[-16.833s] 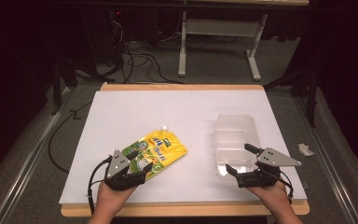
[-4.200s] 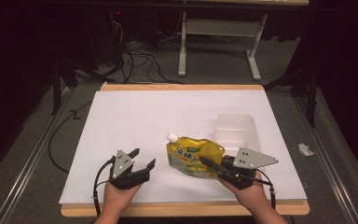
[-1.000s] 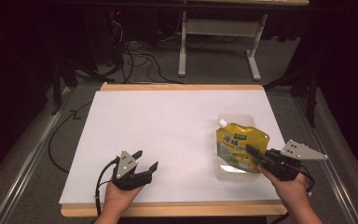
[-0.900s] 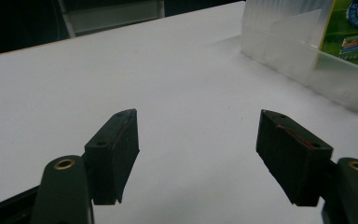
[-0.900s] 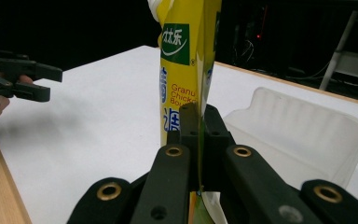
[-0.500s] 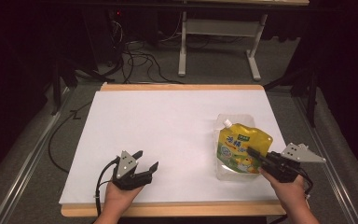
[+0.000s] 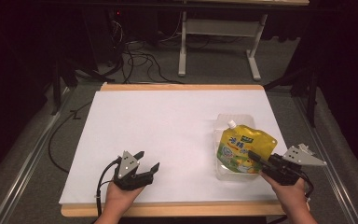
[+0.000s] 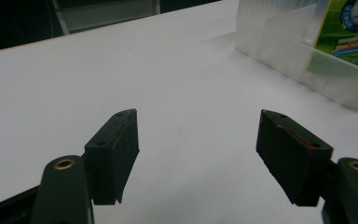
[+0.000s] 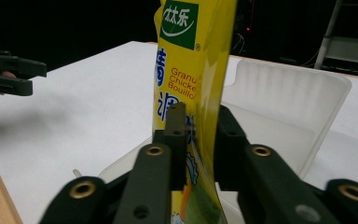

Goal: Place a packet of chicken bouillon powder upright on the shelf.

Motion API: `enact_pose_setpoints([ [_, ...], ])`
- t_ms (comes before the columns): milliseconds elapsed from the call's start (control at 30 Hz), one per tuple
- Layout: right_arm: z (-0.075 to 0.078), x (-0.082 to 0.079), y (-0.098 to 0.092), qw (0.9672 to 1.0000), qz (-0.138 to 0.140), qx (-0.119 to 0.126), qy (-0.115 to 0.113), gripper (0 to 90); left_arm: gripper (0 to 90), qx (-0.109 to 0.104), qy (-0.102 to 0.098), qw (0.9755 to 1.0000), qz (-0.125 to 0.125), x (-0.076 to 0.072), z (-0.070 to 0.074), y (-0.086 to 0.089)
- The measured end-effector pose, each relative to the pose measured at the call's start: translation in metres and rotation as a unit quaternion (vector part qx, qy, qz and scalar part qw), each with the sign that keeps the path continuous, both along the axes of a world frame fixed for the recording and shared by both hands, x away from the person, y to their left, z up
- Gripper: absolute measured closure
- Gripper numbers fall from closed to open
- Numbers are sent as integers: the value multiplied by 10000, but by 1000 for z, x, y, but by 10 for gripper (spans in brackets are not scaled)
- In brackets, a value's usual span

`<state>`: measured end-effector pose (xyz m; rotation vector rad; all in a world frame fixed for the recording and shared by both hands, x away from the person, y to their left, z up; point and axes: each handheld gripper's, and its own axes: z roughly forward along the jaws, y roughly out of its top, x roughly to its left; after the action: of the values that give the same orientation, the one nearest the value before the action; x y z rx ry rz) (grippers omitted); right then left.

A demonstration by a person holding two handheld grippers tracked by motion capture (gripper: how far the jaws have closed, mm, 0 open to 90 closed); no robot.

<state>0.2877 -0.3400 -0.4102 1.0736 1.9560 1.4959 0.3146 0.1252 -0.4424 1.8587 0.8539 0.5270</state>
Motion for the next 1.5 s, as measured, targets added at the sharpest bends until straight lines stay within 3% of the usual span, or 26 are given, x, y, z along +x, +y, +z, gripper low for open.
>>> enact_pose_setpoints([
  [367,18,-5,2,9994,-239,164,-180,315,303,13,1,10000,-27,0,0,-1],
  [733,63,-24,-2,9946,-420,278,-910,278,303,36,23,9999,-105,-1,-1,-4],
  [867,83,-33,-1,9923,-314,344,-1150,281,303,9,-1,9999,-164,-2,0,-6],
  [1033,95,-43,11,9911,-43,397,-1271,279,303,-50,-16,9997,-243,-5,2,-8],
  [1267,84,-42,39,9922,444,393,-1094,257,301,-150,-33,9993,-347,-7,4,-8],
  [1433,59,-34,58,9941,678,322,-777,234,300,-174,-43,9990,-403,-8,5,-9],
  [1500,40,-31,66,9949,771,380,-529,248,295,-210,-8,9989,-420,-8,5,-9],
])
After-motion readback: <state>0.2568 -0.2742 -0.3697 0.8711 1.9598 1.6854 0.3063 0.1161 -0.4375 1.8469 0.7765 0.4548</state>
